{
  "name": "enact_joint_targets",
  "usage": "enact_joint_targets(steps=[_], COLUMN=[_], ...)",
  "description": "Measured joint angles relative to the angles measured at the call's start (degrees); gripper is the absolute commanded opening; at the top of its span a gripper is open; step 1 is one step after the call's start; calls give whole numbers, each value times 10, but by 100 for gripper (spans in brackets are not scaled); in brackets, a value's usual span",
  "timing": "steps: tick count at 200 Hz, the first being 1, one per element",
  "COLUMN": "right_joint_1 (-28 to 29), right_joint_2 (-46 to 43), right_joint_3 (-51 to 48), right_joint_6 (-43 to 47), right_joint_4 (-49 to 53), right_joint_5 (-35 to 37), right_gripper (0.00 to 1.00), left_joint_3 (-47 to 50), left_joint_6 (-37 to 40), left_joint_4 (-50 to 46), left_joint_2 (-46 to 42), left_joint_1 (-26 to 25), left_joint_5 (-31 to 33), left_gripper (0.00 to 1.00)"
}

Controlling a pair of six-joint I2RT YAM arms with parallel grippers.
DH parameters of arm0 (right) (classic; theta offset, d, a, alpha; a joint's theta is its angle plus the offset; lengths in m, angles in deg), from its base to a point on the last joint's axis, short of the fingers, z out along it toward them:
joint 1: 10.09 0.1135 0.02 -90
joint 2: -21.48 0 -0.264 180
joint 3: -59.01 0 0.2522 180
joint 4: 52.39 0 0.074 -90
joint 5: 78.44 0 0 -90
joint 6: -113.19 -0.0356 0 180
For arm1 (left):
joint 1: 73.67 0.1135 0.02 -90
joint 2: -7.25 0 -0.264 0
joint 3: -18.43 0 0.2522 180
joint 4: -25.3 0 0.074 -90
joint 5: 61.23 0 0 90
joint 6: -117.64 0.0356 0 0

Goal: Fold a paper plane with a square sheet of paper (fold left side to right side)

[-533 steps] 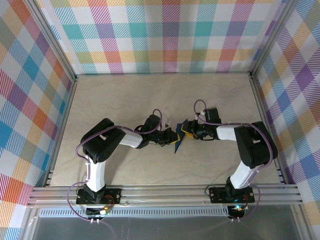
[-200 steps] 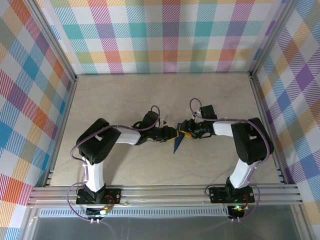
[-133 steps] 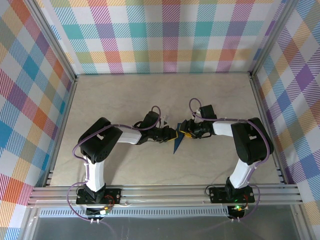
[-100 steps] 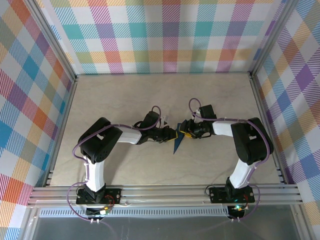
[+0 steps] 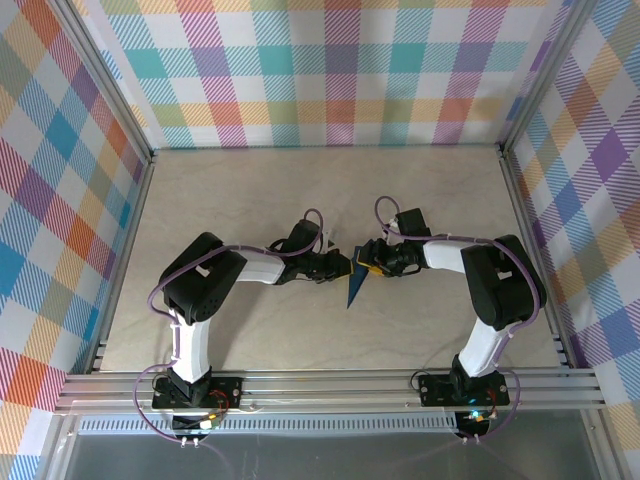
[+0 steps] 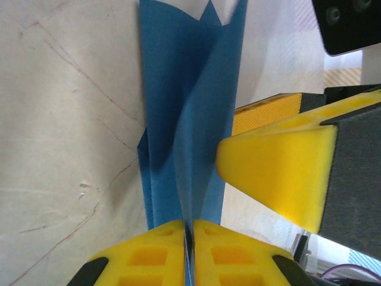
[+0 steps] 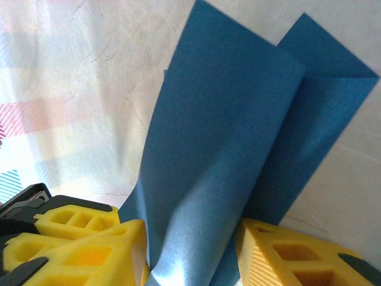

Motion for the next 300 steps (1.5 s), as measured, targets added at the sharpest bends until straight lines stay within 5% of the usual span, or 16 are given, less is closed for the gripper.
enact_joint_targets(steps=[300], right_joint_1=[8], right_joint_2=[2], right_joint_3=[16], right_joint_6=[17], right_joint_4=[29], right_joint_5=[22], right_gripper=[45], left_joint_3=[-37], left_joint_6=[32], left_joint_4=[-29], left_joint_2=[37], left_joint_1=[2], left_joint_5=[-21], left_gripper=[6])
